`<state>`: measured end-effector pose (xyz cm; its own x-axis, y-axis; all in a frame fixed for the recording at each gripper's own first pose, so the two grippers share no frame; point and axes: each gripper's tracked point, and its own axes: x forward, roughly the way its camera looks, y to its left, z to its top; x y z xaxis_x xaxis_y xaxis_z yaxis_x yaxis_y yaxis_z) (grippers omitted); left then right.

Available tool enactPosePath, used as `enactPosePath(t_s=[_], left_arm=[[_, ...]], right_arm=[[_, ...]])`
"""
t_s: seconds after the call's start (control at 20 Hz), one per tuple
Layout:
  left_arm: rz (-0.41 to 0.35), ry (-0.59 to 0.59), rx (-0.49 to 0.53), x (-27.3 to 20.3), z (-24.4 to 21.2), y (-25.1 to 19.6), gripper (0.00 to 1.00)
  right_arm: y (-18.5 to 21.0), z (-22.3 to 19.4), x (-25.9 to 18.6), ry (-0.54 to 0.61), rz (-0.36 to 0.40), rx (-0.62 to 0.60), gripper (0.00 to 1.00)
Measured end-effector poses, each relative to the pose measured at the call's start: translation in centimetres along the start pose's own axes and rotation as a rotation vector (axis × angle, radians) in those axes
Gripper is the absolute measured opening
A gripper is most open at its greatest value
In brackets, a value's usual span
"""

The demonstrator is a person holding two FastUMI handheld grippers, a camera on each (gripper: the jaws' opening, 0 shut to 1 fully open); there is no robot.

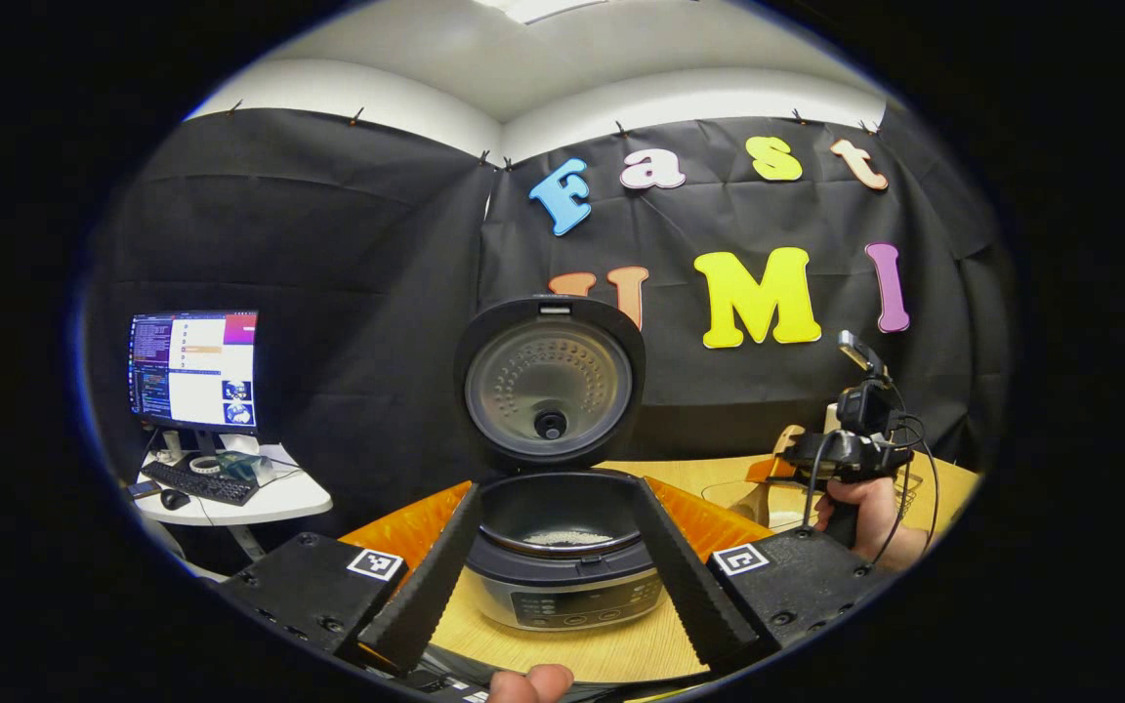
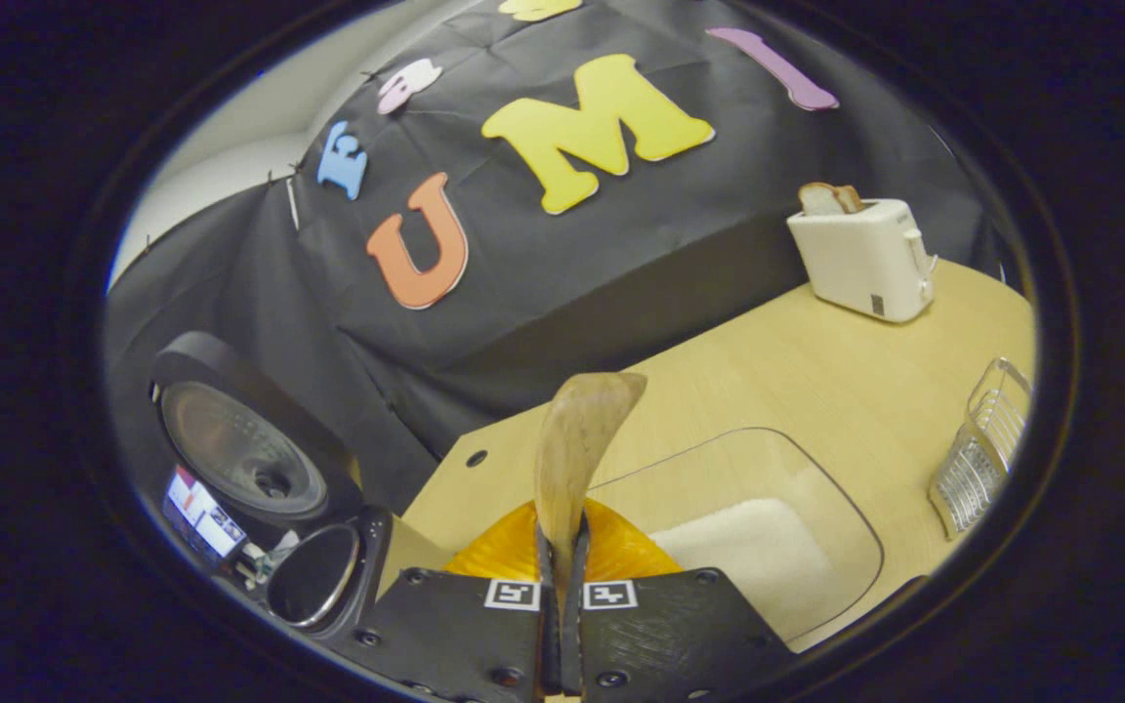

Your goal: Close the left gripper, press the button to open the rice cooker; take a wooden spoon from the chopstick holder with the right hand, scoop a spoonful of rice and pour it into the rice cooker, then put the wooden spoon back into the chopstick holder.

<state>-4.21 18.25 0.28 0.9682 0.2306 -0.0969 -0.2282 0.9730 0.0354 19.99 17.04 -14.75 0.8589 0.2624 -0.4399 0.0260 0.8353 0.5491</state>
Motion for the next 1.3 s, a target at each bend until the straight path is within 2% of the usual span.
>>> enactPosePath(t_s=[0.25,0.45,0.65,0.95,1.15,1.3], left_arm=[[0.005,-0.005,-0.003,0.1,-0.1,0.3,0.99],[0.019,0.002,-0.007,0.2,-0.3,1.0,0.99],[0.048,0.003,0.002,0.2,-0.4,2.2,0.99],[0.065,0.015,0.005,0.3,-0.8,3.8,0.99],[0.059,0.024,0.002,0.3,-1.1,4.1,0.99],[0.062,0.031,0.002,0.1,-1.1,4.4,0.99]], right_arm=[[-3.3,2.8,-0.9,-0.035,0.004,0.155,0.01],[-3.9,4.5,-1.7,-0.035,0.031,0.209,0.01],[-2.9,6.9,-2.8,-0.061,0.065,0.261,0.01],[5.3,8.4,-4.3,-0.036,0.209,0.277,0.01],[11.6,7.7,-4.1,-0.001,0.294,0.271,0.01],[16.2,5.6,-3.6,0.047,0.345,0.25,0.01]])
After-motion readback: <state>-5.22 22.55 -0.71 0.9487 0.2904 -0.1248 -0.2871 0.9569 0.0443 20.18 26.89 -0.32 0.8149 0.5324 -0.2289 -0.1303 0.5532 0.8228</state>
